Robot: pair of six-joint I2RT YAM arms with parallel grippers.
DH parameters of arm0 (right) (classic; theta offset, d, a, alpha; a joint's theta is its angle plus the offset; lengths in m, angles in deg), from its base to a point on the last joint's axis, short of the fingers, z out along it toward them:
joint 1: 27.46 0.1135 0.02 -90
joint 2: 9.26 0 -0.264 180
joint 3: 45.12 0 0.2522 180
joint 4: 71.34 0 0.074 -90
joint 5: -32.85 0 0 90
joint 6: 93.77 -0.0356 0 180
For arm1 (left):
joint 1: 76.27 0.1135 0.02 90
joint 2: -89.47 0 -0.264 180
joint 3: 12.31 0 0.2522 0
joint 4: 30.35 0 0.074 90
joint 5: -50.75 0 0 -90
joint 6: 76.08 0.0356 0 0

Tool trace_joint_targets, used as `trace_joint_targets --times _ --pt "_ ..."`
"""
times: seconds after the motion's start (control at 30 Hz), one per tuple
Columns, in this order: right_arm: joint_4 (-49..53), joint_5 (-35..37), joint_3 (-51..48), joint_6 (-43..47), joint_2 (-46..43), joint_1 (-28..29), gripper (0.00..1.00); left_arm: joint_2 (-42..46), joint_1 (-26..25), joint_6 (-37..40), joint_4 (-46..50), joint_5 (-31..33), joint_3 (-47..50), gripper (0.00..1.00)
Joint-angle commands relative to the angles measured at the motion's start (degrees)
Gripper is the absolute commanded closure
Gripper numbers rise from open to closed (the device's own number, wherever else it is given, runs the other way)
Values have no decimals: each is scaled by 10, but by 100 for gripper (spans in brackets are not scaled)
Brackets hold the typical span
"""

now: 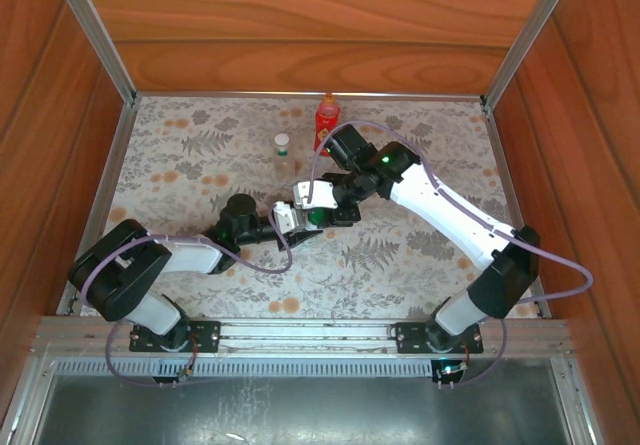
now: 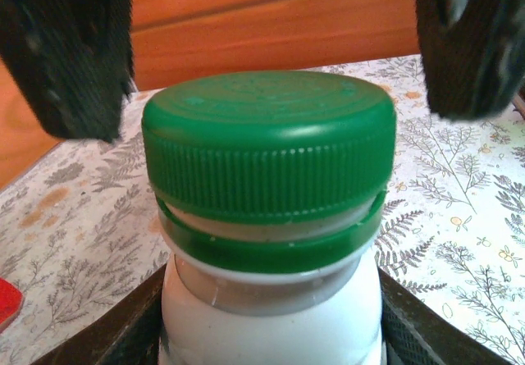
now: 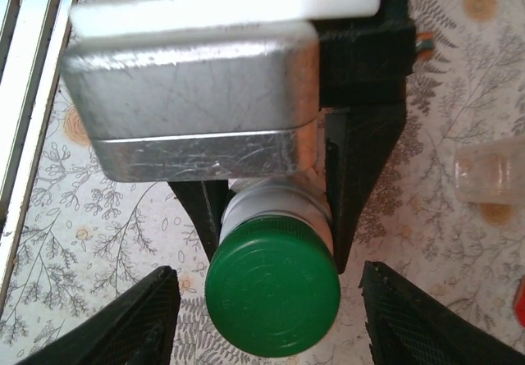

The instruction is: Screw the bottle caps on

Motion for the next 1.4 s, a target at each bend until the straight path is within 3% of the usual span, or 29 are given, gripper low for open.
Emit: trace_joint_targets --times 0.0,0.3,0.47,0.67,0.77,0.93,1.0,1.1,1.17,1.23,1.37 --pt "25 0 18 37 5 0 39 1 -3 15 41 4 10 47" --pt "11 9 10 14 10 0 57 1 -3 8 44 10 6 48" --pt "-26 28 -13 -62 -7 -1 63 18 -15 25 47 86 7 48" --pt "-158 141 -51 -414 -41 -2 75 47 -45 84 48 224 8 48" --pt "-183 139 -70 -584 -61 -2 76 51 -65 117 47 281 4 48" --pt "-225 135 -145 -934 -107 -3 81 50 -76 135 49 305 -1 48" --pt "-250 105 -176 -973 -125 -3 80 51 -78 133 50 298 1 48" --pt "-267 50 -186 -888 -145 -3 63 58 -78 112 54 277 4 48" --pt "-253 18 -183 -766 -157 -3 42 61 -78 103 61 254 4 48" --pt "-213 17 -173 -650 -166 -3 30 62 -77 100 66 239 6 48" --pt "-152 57 -161 -433 -183 -3 26 77 -77 93 77 219 15 48"
